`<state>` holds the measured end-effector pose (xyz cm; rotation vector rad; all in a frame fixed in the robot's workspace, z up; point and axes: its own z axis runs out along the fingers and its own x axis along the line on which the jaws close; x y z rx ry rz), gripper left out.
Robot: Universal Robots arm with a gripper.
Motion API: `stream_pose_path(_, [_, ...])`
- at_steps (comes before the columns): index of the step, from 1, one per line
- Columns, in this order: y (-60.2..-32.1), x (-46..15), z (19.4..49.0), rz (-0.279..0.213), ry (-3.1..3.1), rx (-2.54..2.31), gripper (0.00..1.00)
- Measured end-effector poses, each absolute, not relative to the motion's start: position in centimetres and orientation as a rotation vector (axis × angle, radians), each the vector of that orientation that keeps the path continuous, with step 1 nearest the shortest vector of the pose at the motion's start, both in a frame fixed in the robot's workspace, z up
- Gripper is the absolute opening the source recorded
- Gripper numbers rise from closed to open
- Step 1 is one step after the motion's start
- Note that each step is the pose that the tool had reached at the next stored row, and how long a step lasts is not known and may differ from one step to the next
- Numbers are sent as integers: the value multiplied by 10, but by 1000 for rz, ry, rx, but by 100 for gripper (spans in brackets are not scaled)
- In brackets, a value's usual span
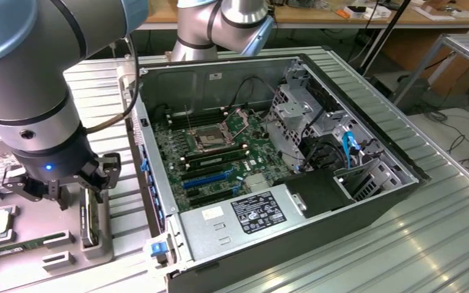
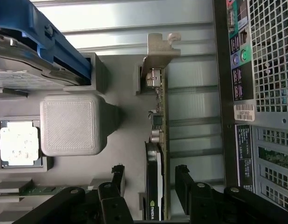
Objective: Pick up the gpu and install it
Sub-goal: 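Pick up the gpu and move the gpu toward the slot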
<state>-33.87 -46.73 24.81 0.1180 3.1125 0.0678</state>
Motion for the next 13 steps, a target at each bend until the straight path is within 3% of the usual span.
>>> stream_pose_path(13, [-477,-339,245,68,3113,118,56])
